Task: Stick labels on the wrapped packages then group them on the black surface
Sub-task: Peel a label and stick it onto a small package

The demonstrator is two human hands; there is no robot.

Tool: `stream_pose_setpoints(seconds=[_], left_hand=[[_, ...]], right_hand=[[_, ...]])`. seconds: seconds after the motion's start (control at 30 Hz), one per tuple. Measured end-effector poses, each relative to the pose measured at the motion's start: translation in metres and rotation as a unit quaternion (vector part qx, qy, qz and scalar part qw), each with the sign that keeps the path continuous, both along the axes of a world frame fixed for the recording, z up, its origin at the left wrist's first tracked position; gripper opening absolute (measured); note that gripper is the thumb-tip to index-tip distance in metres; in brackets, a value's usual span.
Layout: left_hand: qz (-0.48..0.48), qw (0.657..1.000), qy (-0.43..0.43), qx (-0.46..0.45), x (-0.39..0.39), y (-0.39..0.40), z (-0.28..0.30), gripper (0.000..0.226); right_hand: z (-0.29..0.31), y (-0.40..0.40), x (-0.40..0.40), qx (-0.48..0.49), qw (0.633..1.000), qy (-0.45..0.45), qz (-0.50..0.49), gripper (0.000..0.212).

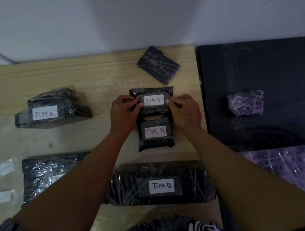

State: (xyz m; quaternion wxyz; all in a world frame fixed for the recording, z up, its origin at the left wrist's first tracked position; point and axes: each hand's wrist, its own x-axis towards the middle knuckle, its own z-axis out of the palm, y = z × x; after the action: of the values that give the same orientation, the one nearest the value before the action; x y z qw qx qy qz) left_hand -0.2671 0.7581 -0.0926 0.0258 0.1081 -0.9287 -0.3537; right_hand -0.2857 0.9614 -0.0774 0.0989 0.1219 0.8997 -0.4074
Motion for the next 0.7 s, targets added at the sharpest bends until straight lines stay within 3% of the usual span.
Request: stream_pose_setpoints(seconds=[0.47,0.7], left_hand=[[-0.050,0.998,-0.019,-0.037,-0.002,-0.001,0.013,0.031],[0.000,0.999,-0.010,-0.051,0.006,0.006,0.045,0.033]], right_hand=[[0.004,-0.002,-0.001,-0.020,0.999,-0.010,-0.040,0.020],[0.017,0.003,0.019,0.006,0.998,0.062,0.004,0.026]])
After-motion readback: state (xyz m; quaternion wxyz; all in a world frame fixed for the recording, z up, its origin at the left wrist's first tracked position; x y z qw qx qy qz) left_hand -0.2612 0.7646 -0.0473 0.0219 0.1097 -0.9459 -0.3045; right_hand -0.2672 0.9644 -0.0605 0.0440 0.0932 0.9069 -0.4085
